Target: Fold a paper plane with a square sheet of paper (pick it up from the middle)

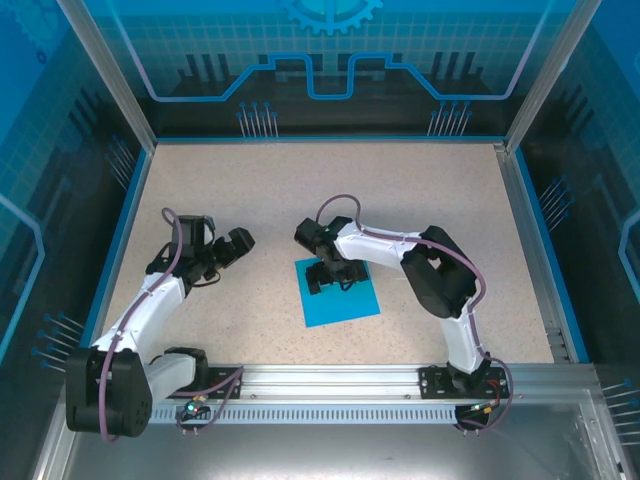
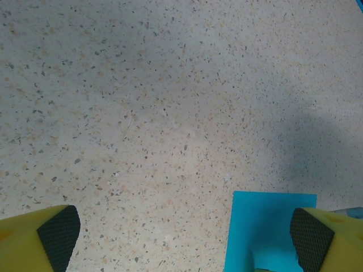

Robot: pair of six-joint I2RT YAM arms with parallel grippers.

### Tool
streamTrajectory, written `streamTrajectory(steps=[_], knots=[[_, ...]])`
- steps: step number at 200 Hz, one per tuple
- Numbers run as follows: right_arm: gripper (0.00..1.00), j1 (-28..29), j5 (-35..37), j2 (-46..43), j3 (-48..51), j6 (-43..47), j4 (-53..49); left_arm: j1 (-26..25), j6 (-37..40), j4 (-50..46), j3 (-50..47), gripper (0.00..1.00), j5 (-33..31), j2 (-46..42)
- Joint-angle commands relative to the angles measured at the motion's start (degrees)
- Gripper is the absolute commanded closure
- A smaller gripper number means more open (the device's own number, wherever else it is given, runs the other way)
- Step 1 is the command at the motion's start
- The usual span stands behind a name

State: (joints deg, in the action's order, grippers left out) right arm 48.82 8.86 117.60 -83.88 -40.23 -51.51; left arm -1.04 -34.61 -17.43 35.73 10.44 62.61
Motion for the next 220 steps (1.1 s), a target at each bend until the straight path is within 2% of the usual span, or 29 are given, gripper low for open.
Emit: streamTrajectory(steps=[1, 75, 133, 174, 198, 220], knots=[[0.01, -0.54, -1.41, 1.48, 0.02, -1.76, 0.09, -0.54, -0.06, 0.64, -0.92, 0.02, 1.69, -0.50], [0.02, -1.12, -4.16, 4.58, 7.52, -2.93, 3.13, -0.72, -0.90, 1.35, -0.22, 0.01, 2.29, 2.05], [0.08, -1.26, -2.94, 6.32, 8.20, -3.25, 2.81, -1.44, -1.35, 1.89, -0.22, 0.01, 2.16, 2.94], [0.11, -1.27, -2.15, 4.04, 8.10, -3.44, 3.22, -1.60, -1.59, 1.83, 0.02, 0.01, 2.18, 3.31], [0.17, -1.30, -2.14, 0.91, 8.08, -3.62, 5.24, -1.69, -1.60, 1.81, 0.12, 0.02, 2.16, 3.82], [0.34, -1.26, -3.50, -3.09, 8.96, -3.79, 9.83, -2.07, -1.60, 1.87, 0.18, 0.01, 2.35, 4.01]])
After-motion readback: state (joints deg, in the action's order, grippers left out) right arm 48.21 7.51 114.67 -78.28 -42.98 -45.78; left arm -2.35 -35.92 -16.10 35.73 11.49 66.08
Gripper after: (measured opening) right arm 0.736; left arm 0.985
